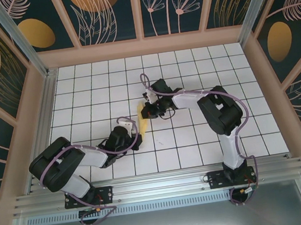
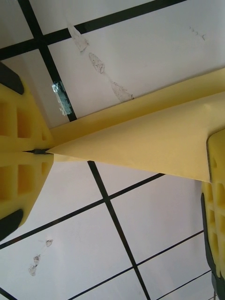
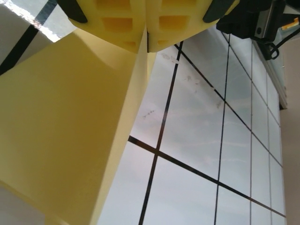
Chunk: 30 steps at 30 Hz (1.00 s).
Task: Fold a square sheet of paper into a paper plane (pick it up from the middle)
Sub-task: Fold the wing for the fifth time at the center of the table.
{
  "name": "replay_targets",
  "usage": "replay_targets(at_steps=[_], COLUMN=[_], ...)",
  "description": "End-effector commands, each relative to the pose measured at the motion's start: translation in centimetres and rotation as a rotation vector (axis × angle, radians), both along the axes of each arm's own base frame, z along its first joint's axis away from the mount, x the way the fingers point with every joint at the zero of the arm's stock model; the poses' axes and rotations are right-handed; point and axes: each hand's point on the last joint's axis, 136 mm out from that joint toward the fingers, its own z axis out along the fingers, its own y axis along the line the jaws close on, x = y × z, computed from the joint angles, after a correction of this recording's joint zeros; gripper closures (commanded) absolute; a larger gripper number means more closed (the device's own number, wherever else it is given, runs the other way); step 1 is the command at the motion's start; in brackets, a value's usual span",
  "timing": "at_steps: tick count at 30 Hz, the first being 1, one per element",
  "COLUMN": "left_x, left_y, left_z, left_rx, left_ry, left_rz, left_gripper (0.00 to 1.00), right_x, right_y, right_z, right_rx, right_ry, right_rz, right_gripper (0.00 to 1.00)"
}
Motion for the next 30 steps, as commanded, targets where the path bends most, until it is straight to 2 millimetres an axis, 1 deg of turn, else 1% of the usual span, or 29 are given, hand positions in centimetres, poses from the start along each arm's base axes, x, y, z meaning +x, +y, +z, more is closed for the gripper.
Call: replay_targets(at_steps=[1,3,4,6,9,13,16,19,21,23,26,30], left_x=[-0.7,-0.7,-0.7,-0.7,-0.8,-0.6,0.1,1.1,1.9,2.7,3.7,4.4], left_y=[0.1,0.2,0.2,0.2,-0.1,-0.5,-0.6,-0.7,-0.4,0.0,-0.1,-1.5], left_z=[-1.2,-1.3,-1.4,-1.4,-0.9,0.8,2.5,4.5,5.6,6.2,6.5,5.7], left_rx=[0.021,0.032,0.039,0.044,0.026,-0.019,-0.058,-0.109,-0.153,-0.192,-0.216,-0.215], left_ry=[0.047,0.051,0.054,0.055,0.052,0.036,0.01,-0.01,-0.009,0.002,0.033,0.08], left_rz=[-0.009,-0.006,-0.008,-0.011,-0.026,-0.022,0.013,0.052,0.09,0.135,0.16,0.131], left_gripper=[0.97,0.96,0.94,0.87,0.73,0.6,0.55,0.55,0.54,0.58,0.66,0.74], right_x=[1.4,1.7,1.8,2.0,2.2,2.2,2.3,2.3,2.2,2.1,2.1,2.1], right_y=[-0.4,-0.8,-0.9,-1.0,-1.1,-1.1,-1.1,-1.2,-1.3,-1.3,-1.3,-1.4], right_z=[-0.9,-1.3,-1.4,-1.5,-1.8,-2.1,-2.2,-2.5,-2.8,-2.9,-2.9,-2.9], right_rx=[-0.062,-0.088,-0.097,-0.108,-0.121,-0.128,-0.128,-0.132,-0.135,-0.133,-0.13,-0.128], right_ry=[-0.075,-0.093,-0.103,-0.121,-0.137,-0.137,-0.139,-0.139,-0.134,-0.13,-0.128,-0.127], right_rz=[0.005,0.0,0.001,0.005,0.01,0.02,0.023,0.026,0.026,0.028,0.029,0.029], right_gripper=[1.0,1.0,1.0,1.0,1.0,1.0,1.0,1.0,1.0,1.0,1.0,1.0])
